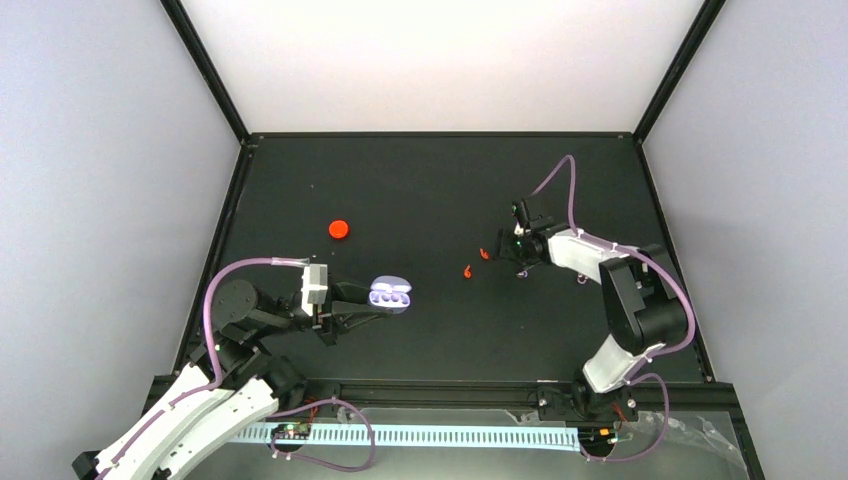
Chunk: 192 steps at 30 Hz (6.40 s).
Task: Insert the wireless bluetooth earbuds into the charging case
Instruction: Pick up the earbud from the center of the board.
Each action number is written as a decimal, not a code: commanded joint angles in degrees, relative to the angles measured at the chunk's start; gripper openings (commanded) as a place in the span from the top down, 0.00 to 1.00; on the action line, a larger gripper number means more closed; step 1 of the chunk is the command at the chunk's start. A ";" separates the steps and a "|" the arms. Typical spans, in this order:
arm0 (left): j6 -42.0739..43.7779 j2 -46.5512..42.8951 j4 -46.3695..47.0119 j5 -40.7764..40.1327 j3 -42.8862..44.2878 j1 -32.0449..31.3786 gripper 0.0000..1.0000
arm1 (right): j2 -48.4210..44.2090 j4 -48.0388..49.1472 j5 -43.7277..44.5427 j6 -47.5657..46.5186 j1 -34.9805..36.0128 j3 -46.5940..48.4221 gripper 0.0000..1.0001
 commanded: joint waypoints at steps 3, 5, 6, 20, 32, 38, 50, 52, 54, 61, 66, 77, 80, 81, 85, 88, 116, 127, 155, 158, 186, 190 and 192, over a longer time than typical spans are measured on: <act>0.95 0.38 0.10 -0.23 0.30 -0.34 0.98 | 0.44 -2.51 -3.66 -2.95 1.70 2.46 0.42; 0.96 0.44 0.09 -0.10 0.30 -0.34 0.98 | -1.37 -2.46 -1.25 -2.56 1.96 1.70 0.41; 0.99 0.37 0.09 -0.19 0.30 -0.34 0.98 | -2.44 -2.37 0.72 -2.31 1.96 1.27 0.39; 1.01 -0.13 -0.20 -0.14 0.30 -0.34 0.99 | -10.25 -1.20 4.33 2.59 -2.08 -4.95 0.15; 1.14 -0.24 -0.37 -0.14 0.31 -0.35 0.98 | -4.20 1.04 -2.53 2.25 -2.48 -4.49 0.18; 1.23 -0.18 -0.22 -0.20 0.32 -0.36 0.98 | -2.75 0.47 -5.37 -0.38 -2.37 -3.99 0.25; 0.96 0.79 0.34 0.87 0.39 -0.34 0.98 | -2.55 -3.48 -6.58 -6.27 2.19 -2.63 0.43; 0.96 0.87 0.39 0.94 0.39 -0.35 0.98 | -2.95 -4.33 -6.34 -7.10 3.12 -2.22 0.44; 0.96 0.80 0.35 1.03 0.39 -0.34 0.98 | -4.01 -5.58 -5.81 -7.92 4.09 -1.60 0.44; 1.01 0.62 0.26 0.97 0.39 -0.35 0.98 | -14.50 -7.73 7.19 -2.88 4.56 -2.30 0.36; 0.94 0.33 0.17 0.99 0.39 -0.35 0.98 | -16.39 -11.62 15.29 0.51 3.79 -1.49 0.40; 0.70 -0.29 0.02 1.14 0.39 -0.34 0.98 | -9.06 -10.44 12.92 -0.53 2.67 -1.42 0.65; 0.68 -0.40 -0.10 1.10 0.37 -0.34 0.98 | -7.03 -10.18 11.83 -0.59 2.68 -0.39 0.69; 0.70 -0.39 -0.08 1.03 0.34 -0.35 0.99 | -6.42 -10.20 11.79 -0.65 2.64 -0.02 0.71; 0.70 -0.44 -0.18 1.03 0.32 -0.35 0.98 | -4.65 -10.32 11.73 -1.16 2.66 0.27 0.72; 0.70 -0.27 0.03 1.07 0.30 -0.37 0.98 | -4.16 -10.27 11.14 -1.46 2.62 -0.17 0.73; 0.22 -0.12 0.27 1.43 0.21 -0.34 0.99 | -3.40 -10.00 8.37 -2.50 2.64 -3.90 0.93; 0.14 0.09 0.34 1.44 0.21 -0.34 0.98 | -5.38 -10.27 8.81 -2.14 2.68 -5.01 0.99; -0.07 0.65 0.62 1.42 0.13 -0.34 0.98 | -8.25 -9.77 3.94 -0.42 3.02 -3.41 0.77; -0.01 0.46 0.50 1.29 0.13 -0.36 0.98 | -6.35 -9.51 4.21 0.78 3.02 -2.86 0.79; -0.17 0.59 0.70 1.30 -0.05 -0.34 0.98 | -6.57 -8.20 6.89 -0.30 3.02 -5.01 0.94; -0.11 0.55 0.63 1.03 -0.06 -0.36 0.99 | -12.02 -8.43 9.40 -0.56 3.91 -5.58 0.94; 0.07 0.74 0.59 0.70 -0.01 -0.34 0.98 | -16.26 -9.73 12.09 -0.84 5.35 -4.77 0.94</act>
